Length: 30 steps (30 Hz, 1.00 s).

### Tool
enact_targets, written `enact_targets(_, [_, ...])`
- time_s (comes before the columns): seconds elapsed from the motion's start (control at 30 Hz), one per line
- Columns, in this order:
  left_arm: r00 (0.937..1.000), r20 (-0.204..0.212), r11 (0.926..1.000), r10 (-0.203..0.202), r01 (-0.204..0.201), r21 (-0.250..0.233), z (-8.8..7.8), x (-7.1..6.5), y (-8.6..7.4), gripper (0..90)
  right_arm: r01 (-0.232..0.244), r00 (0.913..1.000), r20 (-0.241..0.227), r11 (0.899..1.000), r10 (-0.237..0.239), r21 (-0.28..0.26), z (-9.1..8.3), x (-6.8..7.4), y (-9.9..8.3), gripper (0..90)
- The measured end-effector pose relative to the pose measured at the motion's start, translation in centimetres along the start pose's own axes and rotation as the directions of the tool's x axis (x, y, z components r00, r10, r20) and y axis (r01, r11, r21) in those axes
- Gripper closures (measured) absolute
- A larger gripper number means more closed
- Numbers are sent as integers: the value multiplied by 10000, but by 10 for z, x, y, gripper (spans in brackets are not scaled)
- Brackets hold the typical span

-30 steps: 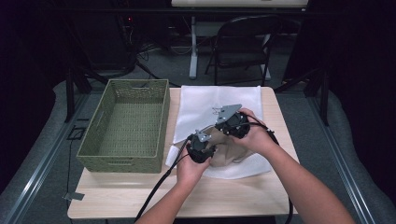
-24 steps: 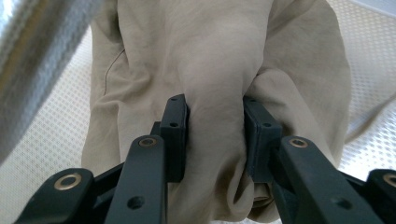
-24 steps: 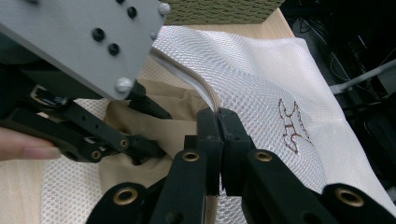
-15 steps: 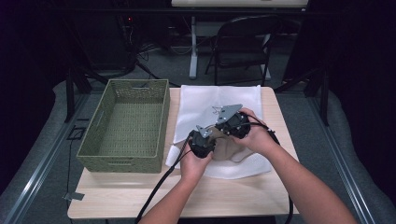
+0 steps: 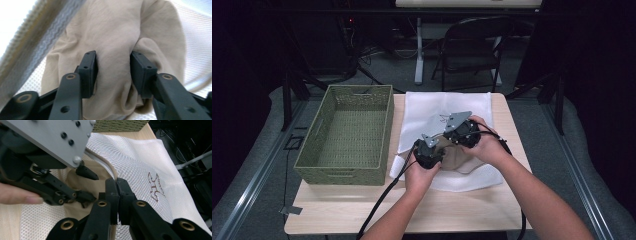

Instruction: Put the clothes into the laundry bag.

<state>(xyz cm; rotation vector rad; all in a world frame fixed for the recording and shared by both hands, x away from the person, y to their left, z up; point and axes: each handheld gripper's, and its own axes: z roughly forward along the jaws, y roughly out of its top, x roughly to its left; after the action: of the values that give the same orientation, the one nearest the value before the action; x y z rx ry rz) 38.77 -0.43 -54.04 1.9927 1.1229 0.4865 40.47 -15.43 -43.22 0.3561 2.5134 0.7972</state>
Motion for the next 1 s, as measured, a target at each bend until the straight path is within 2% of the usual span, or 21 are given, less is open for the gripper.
enact_targets(0.1, [9994,299,9996,-158,165,-244,-7,-1,1,511,-19,10000,5,10000,19,5,1,0,0,885])
enact_targets(0.27, [9983,586,9998,51,-39,-219,-21,-2,-2,490,13,10000,-37,10000,-13,-26,3,1,1,884])
enact_targets(0.4, [9977,585,9994,339,-336,-69,-30,0,-8,494,-72,10000,17,10000,72,-60,3,1,0,884])
enact_targets(0.53, [9975,640,9996,294,-296,22,-37,3,-14,510,-55,10000,34,10000,55,-52,3,1,0,885])
enact_targets(0.73, [9978,611,9993,263,-278,233,-36,6,-22,517,-13,10000,-20,10000,13,-5,4,1,1,884])
enact_targets(0.77, [9976,592,9988,360,-379,310,-34,7,-23,517,-34,10000,-15,10000,34,-12,4,2,1,884])
enact_targets(1.0, [9973,658,9968,310,-357,712,-25,6,-27,698,-11,10000,-48,10000,10,-59,5,2,0,884])
